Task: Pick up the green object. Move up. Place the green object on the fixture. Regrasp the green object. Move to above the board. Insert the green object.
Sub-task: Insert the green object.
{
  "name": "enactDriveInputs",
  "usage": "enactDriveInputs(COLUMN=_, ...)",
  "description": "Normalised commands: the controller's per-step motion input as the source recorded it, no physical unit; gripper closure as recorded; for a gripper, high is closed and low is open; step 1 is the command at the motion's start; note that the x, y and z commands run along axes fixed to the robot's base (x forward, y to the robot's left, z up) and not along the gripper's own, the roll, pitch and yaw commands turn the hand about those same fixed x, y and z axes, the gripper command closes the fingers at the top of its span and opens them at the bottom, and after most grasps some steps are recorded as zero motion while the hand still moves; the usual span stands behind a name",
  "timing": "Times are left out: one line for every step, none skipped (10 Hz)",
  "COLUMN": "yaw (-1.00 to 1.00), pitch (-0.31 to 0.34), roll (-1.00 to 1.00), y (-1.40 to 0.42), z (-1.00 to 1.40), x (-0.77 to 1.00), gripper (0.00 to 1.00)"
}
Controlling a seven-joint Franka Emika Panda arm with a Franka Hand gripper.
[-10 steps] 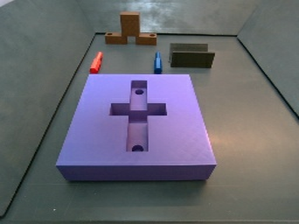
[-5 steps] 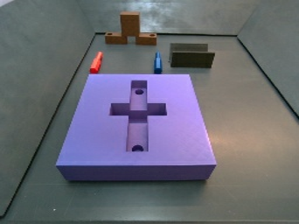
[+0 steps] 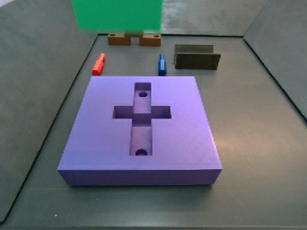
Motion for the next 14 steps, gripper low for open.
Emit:
enactDriveInputs(yaw=0.00, pitch=-0.164, roll=0.02, y=-0.13, z=-0.91, x=0.66, gripper=1.00)
enactDriveInputs(yaw=-0.02, pitch=-0.143, roll=0.08, y=-0.09, z=-0.85, x=0.66, gripper=1.00)
enactDriveInputs(yaw=-0.06, pitch=-0.074, roll=0.13, y=-0.01, z=-0.86, x=0.85, gripper=1.00)
enactDriveInputs(yaw=0.00, pitch=-0.070, roll=0.12, y=0.00, z=-0.87, x=0.60, gripper=1.00)
enactDriveInputs(yaw=0.00, pitch=-0.100, roll=0.16, y=0.00, z=-0.81, x=0.29, gripper=1.00)
enactDriveInputs(yaw=0.01, pitch=-0.103, roll=0.17, y=0.00, z=-0.81, x=0.18, gripper=1.00)
enactDriveInputs(yaw=0.05, pitch=-0.133, roll=0.19, y=0.00, z=-0.75, x=0.00, gripper=1.00)
enactDriveInputs(yaw=0.11, pitch=-0.129, roll=0.16, y=-0.05, z=-0.57, x=-0.28, gripper=1.00)
enactDriveInputs(yaw=0.17, pitch=-0.113, roll=0.20, y=-0.11, z=-0.38, x=-0.35, gripper=1.00)
enactDriveInputs(yaw=0.09, pitch=-0.070, roll=0.16, y=-0.05, z=-0.25, x=-0.30, gripper=1.00)
enactDriveInputs(yaw=0.03, pitch=-0.064, roll=0.00, y=-0.03, z=-0.21, x=-0.29, gripper=1.00)
enactDriveInputs(yaw=0.00, pitch=-0.054, roll=-0.03, y=-0.03, z=-0.14, x=-0.14, gripper=1.00)
enactDriveInputs(yaw=-0.01, pitch=-0.034, roll=-0.02, y=-0.01, z=-0.13, x=0.00, gripper=1.00)
enactDriveInputs(yaw=-0.07, pitch=-0.020, roll=0.00, y=0.00, z=-0.14, x=0.02, gripper=1.00)
